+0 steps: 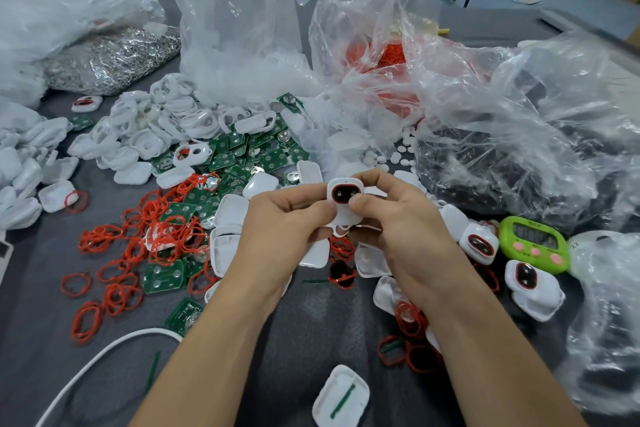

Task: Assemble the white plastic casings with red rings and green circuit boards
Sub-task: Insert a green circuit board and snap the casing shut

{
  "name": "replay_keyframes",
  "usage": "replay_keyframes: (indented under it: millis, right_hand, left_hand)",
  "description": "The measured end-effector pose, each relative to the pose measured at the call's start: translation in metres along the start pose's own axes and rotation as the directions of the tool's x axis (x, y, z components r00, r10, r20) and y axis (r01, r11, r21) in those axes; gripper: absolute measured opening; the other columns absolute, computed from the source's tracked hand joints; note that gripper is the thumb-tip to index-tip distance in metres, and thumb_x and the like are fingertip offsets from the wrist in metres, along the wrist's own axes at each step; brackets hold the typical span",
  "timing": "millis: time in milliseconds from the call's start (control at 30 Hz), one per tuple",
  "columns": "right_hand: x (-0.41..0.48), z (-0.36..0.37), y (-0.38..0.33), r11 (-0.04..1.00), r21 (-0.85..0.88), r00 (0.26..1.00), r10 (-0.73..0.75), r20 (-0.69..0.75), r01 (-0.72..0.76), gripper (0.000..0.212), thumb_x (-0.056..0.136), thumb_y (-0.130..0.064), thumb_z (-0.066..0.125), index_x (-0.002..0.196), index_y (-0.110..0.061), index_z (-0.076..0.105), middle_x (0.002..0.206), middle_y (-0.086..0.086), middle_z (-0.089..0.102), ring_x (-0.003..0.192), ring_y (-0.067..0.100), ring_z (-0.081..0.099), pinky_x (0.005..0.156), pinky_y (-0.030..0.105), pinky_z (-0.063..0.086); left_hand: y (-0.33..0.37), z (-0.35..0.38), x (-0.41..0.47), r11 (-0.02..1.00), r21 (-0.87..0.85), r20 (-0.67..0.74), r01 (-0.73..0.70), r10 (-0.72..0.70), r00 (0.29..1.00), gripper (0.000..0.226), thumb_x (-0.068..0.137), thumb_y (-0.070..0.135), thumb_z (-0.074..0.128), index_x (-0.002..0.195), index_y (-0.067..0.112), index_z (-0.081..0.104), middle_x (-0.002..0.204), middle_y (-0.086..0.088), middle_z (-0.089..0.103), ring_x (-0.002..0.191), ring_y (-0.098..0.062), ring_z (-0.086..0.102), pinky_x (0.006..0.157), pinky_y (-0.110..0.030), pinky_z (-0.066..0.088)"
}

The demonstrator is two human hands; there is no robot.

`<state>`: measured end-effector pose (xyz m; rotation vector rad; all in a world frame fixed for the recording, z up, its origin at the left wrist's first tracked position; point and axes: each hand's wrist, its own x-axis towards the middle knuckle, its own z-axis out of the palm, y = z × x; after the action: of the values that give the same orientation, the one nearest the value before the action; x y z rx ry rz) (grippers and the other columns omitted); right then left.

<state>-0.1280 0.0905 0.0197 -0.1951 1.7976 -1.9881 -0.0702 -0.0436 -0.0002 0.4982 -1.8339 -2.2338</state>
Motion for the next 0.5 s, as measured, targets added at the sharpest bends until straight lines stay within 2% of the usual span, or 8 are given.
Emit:
replay_keyframes:
  millis: [133, 233, 300, 400, 500]
  right_hand:
    - [0.001, 0.000, -0.001, 0.999, -0.038, 0.998, -0.007, -0.063, 0.004, 0.014, 0.094, -0.004, 0.067, 0.084, -0.014, 0.068, 0.070, 0.006, 0.069, 0.059, 0.015, 0.064, 0.051, 0.023, 0.052]
    - [0.001, 0.000, -0.006, 0.998, -0.061, 0.986, -0.044, -0.158, 0.034, 0.016, 0.093, -0.004, 0.069, 0.082, -0.015, 0.067, 0.068, 0.004, 0.068, 0.058, 0.016, 0.061, 0.056, 0.031, 0.052]
    - [-0.002, -0.001, -0.013, 0.997, -0.052, 0.971, -0.065, -0.232, 0.055, 0.015, 0.096, -0.007, 0.068, 0.085, -0.017, 0.066, 0.076, 0.005, 0.069, 0.067, 0.020, 0.063, 0.065, 0.037, 0.053]
    - [-0.017, -0.018, -0.029, 0.992, -0.070, 0.965, -0.119, -0.233, 0.105, 0.017, 0.100, -0.014, 0.064, 0.086, -0.024, 0.068, 0.080, -0.004, 0.074, 0.069, 0.015, 0.069, 0.059, 0.027, 0.053]
    - [-0.053, -0.054, -0.042, 0.945, -0.275, 0.959, -0.229, -0.166, 0.178, 0.027, 0.098, -0.016, 0.064, 0.078, -0.031, 0.076, 0.076, -0.010, 0.075, 0.066, 0.004, 0.067, 0.055, 0.019, 0.050]
  left_hand:
    - [0.000, 0.001, 0.000, 0.998, 0.053, -0.006, -0.039, 0.039, 0.999, 0.026, 0.073, 0.020, 0.072, 0.093, 0.030, 0.084, 0.091, -0.014, 0.079, 0.086, -0.027, 0.069, 0.082, -0.040, 0.056]
    - [0.002, 0.006, -0.003, 0.989, 0.112, -0.020, -0.096, 0.099, 0.995, 0.022, 0.073, 0.025, 0.073, 0.086, 0.040, 0.083, 0.085, -0.005, 0.080, 0.080, -0.021, 0.069, 0.082, -0.044, 0.060]
    - [0.006, 0.010, -0.005, 0.978, 0.149, -0.051, -0.148, 0.157, 0.986, 0.019, 0.075, 0.024, 0.073, 0.083, 0.037, 0.083, 0.083, 0.001, 0.080, 0.083, -0.018, 0.074, 0.082, -0.043, 0.061]
    - [0.016, 0.008, -0.011, 0.970, 0.113, -0.102, -0.214, 0.225, 0.969, 0.018, 0.080, 0.016, 0.072, 0.086, 0.029, 0.082, 0.085, 0.001, 0.080, 0.084, -0.016, 0.077, 0.076, -0.028, 0.061]
    - [0.024, 0.004, -0.013, 0.964, 0.185, -0.099, -0.192, 0.213, 0.972, 0.023, 0.088, 0.008, 0.069, 0.092, 0.028, 0.080, 0.085, 0.005, 0.080, 0.085, -0.012, 0.077, 0.078, -0.027, 0.061]
